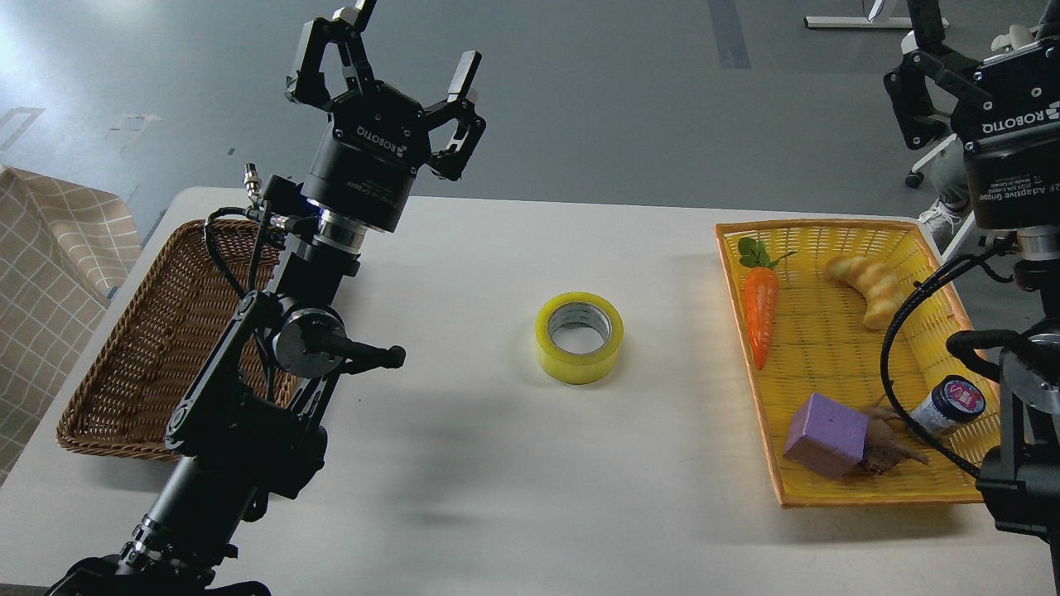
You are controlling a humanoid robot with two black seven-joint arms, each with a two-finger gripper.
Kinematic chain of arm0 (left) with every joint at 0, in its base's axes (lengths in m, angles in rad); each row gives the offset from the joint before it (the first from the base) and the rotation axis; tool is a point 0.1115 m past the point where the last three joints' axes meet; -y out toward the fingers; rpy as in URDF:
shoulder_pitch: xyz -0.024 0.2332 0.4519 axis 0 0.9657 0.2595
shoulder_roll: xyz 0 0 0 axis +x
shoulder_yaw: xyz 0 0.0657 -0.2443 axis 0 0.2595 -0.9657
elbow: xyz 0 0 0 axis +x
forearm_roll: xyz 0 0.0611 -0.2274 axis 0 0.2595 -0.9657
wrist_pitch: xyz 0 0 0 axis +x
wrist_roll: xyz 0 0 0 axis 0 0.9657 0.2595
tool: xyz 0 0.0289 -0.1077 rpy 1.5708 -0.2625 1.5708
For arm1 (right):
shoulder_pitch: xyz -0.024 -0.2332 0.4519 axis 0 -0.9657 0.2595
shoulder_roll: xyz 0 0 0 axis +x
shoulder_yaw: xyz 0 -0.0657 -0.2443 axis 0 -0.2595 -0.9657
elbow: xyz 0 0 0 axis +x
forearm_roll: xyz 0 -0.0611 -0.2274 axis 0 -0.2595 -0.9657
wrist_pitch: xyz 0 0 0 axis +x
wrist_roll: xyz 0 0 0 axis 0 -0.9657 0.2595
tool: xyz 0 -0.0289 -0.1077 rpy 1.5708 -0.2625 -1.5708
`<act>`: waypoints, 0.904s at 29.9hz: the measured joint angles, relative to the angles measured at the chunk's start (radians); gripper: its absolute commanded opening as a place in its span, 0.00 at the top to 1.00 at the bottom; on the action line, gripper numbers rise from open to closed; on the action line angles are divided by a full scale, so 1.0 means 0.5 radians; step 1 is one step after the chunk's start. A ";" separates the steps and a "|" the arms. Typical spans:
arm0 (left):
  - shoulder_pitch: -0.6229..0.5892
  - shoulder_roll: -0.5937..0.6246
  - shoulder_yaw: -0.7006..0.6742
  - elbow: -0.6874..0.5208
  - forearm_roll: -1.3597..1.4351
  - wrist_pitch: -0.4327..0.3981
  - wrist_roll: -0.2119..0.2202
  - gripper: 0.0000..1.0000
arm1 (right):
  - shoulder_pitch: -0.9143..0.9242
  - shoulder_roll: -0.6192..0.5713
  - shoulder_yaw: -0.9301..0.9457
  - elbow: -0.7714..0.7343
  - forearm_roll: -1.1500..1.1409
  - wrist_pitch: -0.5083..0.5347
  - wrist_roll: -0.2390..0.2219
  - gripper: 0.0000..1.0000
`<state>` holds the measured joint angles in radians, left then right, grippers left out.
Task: Place and transfer tape with both arms
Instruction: 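Reach the left gripper toward the tape roll on the table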
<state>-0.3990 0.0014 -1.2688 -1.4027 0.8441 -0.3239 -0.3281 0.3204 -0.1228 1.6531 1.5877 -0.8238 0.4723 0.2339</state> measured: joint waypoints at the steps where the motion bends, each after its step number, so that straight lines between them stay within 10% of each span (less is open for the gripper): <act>1: -0.017 0.000 0.013 -0.002 0.153 0.077 -0.027 0.02 | 0.002 0.000 0.000 0.000 0.000 0.000 0.001 0.00; 8: -0.141 0.076 0.391 -0.047 0.631 0.577 0.008 0.02 | 0.014 0.000 0.004 0.001 0.000 -0.002 0.002 0.00; 27: -0.154 0.244 0.710 0.224 1.436 0.617 0.565 0.02 | 0.022 -0.020 0.018 0.021 0.000 0.018 0.010 0.00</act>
<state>-0.4762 0.1235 -0.9139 -1.2907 1.5623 -0.0155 -0.0455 0.3315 -0.1331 1.6623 1.5983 -0.8238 0.4813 0.2387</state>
